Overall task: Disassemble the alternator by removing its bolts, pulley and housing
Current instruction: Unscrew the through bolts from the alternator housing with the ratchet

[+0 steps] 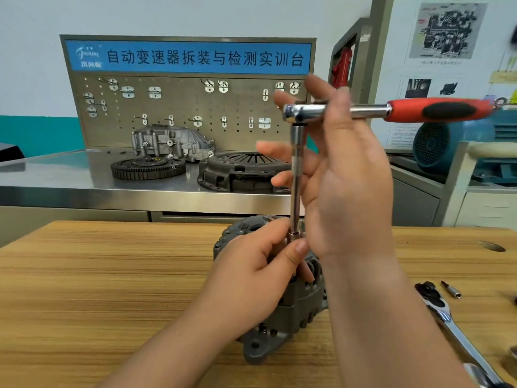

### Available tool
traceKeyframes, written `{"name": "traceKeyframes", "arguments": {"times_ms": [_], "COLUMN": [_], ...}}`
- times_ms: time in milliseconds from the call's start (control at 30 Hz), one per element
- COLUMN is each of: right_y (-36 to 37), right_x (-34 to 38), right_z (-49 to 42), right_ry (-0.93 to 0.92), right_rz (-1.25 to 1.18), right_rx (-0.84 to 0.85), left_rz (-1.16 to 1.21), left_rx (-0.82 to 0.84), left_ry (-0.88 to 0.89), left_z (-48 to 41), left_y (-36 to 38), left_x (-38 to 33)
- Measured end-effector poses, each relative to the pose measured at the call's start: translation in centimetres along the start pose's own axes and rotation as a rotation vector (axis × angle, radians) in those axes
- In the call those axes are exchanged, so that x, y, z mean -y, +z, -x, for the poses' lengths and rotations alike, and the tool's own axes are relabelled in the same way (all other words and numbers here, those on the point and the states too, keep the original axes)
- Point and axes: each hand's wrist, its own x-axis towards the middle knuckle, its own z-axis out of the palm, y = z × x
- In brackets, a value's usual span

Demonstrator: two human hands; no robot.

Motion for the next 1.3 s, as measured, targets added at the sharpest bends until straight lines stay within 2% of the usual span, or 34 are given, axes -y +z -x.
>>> {"name": "traceKeyframes", "arguments": {"times_ms": [100,167,400,467,533,600,700,767,1000,1100,1167,1300], "right_y": [0.17,0.16,-0.17,-0.48,-0.49,-0.31,-0.22,-0.19,-0.06,-0.23,-0.14,0.09], "right_x": [-0.34,-0.48,0.32,0.45,0.35,0.08,-0.29,-0.40,0.40,0.38,0.19,-0.12], "right_z": [0.15,0.25,-0.25,-0.43,-0.36,-0.16,-0.05,0.02,-0.24,-0.34,-0.17,0.12], "right_ry": [-0.313,-0.387,0.094,0.181,0.181,0.058,-0.251,-0.331,0.137,0.234,0.158,-0.188], "right_rz": [0.290,0.328,-0.160,-0.226,-0.206,-0.047,0.280,0.337,-0.137,-0.198,-0.115,0.182], "right_rx": [-0.041,-0.011,0.005,0.013,-0.005,-0.050,-0.061,-0.010,0.012,-0.002,-0.056,-0.097], "left_rz": [0.008,0.004,0.004,-0.029,-0.065,-0.074,-0.055,-0.053,-0.037,-0.056,-0.049,-0.056], "left_rx": [-0.010,-0.020,0.001,0.010,0.013,0.005,0.006,0.005,-0.008,-0.011,-0.019,-0.020], "left_ry": [-0.045,-0.054,0.015,0.025,0.004,-0.027,-0.059,-0.066,0.015,0.012,-0.018,-0.057], "left_z": [-0.09,-0.11,0.12,0.12,0.03,-0.08,-0.11,0.02,0.24,0.11,-0.02,-0.09], "left_y": [0.16,0.19,-0.14,-0.17,-0.14,-0.06,0.12,0.08,-0.11,0.02,0.13,0.19], "left_x": [0.02,-0.06,-0.30,-0.37,-0.30,-0.17,-0.32,-0.37,-0.52,-0.45,-0.31,-0.48]}}
